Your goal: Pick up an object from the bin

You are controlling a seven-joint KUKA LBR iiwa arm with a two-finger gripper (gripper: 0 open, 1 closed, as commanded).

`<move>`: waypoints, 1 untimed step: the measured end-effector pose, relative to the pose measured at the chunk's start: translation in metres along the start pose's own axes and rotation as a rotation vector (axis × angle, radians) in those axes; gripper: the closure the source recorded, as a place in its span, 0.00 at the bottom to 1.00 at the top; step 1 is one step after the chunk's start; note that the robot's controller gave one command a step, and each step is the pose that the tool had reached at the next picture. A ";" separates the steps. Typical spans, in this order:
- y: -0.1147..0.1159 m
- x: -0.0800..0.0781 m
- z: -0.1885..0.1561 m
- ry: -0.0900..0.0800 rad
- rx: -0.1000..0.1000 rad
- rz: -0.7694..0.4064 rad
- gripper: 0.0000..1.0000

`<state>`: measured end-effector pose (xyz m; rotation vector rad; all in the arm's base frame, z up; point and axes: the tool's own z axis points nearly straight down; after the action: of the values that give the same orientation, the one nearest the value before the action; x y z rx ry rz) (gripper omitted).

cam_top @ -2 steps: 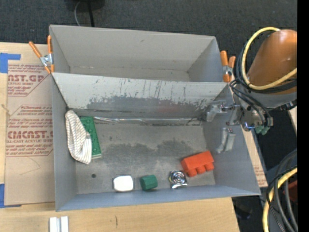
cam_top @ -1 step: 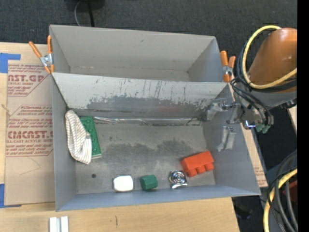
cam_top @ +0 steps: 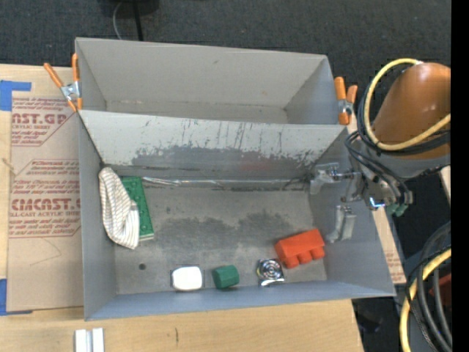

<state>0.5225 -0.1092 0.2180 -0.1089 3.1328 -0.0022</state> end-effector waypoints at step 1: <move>-0.010 0.015 0.057 0.000 0.000 -0.169 0.00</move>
Offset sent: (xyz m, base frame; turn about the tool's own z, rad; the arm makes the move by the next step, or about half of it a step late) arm -0.0316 -0.0077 -0.1291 -0.1691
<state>0.5091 -0.1202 0.1611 -0.3730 3.1130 -0.0038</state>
